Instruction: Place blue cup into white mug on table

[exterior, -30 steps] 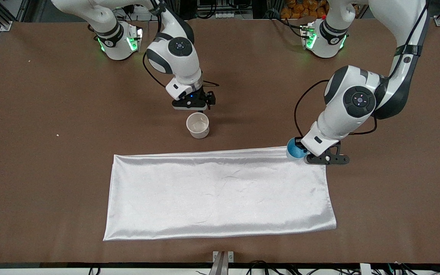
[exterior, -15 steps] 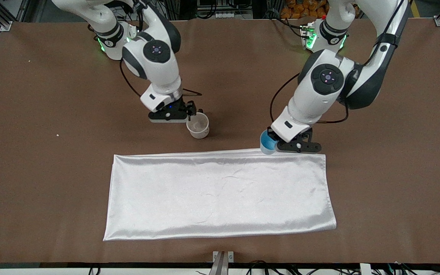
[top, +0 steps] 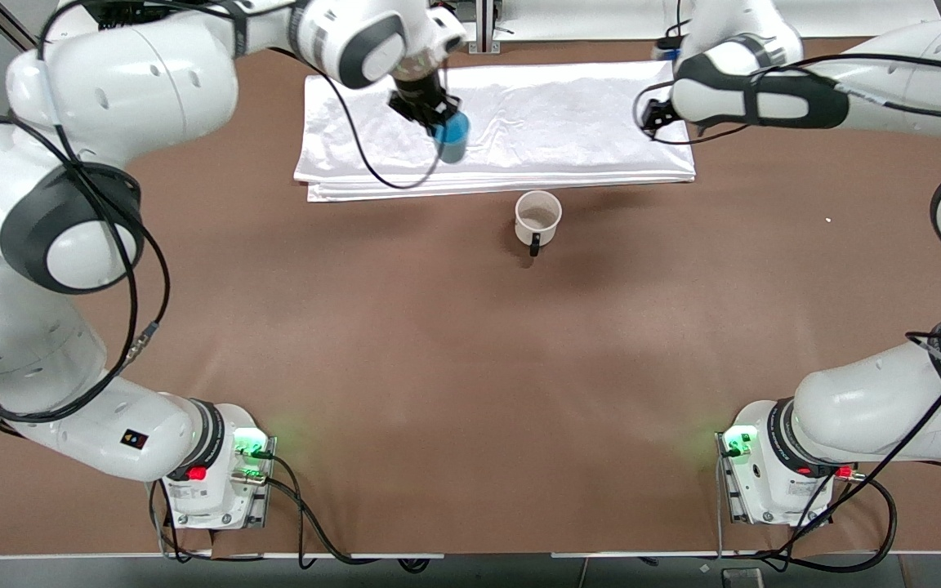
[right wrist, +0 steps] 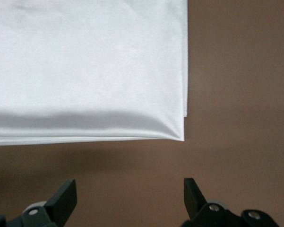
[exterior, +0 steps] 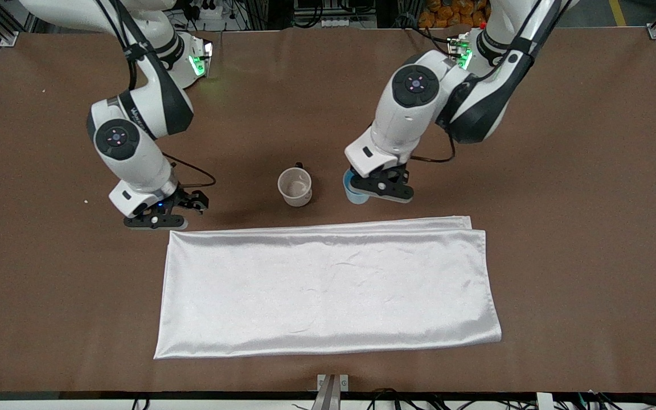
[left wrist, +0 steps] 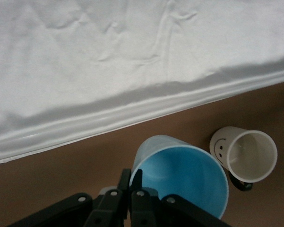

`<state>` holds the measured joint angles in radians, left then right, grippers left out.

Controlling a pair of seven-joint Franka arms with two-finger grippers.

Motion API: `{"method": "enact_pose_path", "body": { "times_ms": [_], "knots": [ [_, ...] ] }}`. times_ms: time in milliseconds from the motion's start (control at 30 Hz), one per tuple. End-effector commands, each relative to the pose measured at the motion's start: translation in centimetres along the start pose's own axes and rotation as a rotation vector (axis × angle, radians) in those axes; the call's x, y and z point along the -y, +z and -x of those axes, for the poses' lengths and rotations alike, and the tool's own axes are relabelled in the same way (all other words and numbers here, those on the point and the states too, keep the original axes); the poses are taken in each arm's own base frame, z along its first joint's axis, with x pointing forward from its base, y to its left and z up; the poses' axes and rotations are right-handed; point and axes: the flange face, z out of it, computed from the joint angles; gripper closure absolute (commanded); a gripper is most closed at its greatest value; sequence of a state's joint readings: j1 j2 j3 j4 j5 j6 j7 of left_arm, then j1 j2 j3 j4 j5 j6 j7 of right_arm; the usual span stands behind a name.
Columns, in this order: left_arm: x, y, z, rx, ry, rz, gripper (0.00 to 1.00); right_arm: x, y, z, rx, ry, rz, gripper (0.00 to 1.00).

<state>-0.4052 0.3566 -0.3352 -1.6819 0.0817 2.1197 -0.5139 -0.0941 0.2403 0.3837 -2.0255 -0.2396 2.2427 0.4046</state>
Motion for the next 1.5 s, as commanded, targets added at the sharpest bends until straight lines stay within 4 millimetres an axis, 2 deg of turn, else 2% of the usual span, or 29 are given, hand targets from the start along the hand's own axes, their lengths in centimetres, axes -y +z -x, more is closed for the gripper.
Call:
{"method": "enact_pose_path", "body": {
  "times_ms": [0, 200, 300, 400, 667, 833, 1000, 1300, 1467],
  "knots": [
    [-3.6, -1.1, 0.6, -0.019, 0.043, 0.004, 1.00, -2.8, 1.1, -0.3, 0.027, -0.006, 0.010, 0.00],
    [-7.8, -0.5, 2.9, -0.008, 0.113, 0.012, 1.00, -2.8, 1.6, 1.3, 0.051, -0.003, 0.027, 0.00],
    [-8.6, -0.2, 2.8, -0.008, 0.119, 0.018, 1.00, -2.6, 0.5, 2.3, 0.039, -0.005, 0.041, 0.00],
    [-10.6, 0.7, 3.6, 0.003, 0.144, 0.026, 1.00, -2.7, -0.9, 3.0, 0.032, 0.002, 0.051, 0.00],
    [-13.7, 3.4, 3.4, 0.021, 0.166, 0.042, 1.00, -3.0, -4.1, 3.7, 0.029, 0.003, 0.072, 0.00],
    [-14.6, 4.8, 3.2, 0.025, 0.161, 0.047, 1.00, -3.3, -5.7, 3.9, 0.020, 0.004, 0.087, 0.00],
    [-14.6, 6.0, 3.0, 0.025, 0.164, 0.035, 1.00, -2.6, -7.4, 4.5, 0.005, -0.034, 0.092, 0.00],
    [-15.0, 7.8, 2.8, 0.015, 0.167, 0.047, 1.00, -5.3, -10.3, 3.8, 0.011, -0.050, 0.067, 0.00],
    [-15.5, 9.1, 2.8, 0.002, 0.168, 0.037, 1.00, -6.3, -12.0, 4.2, -0.001, -0.065, 0.046, 0.00]
  ]
}}
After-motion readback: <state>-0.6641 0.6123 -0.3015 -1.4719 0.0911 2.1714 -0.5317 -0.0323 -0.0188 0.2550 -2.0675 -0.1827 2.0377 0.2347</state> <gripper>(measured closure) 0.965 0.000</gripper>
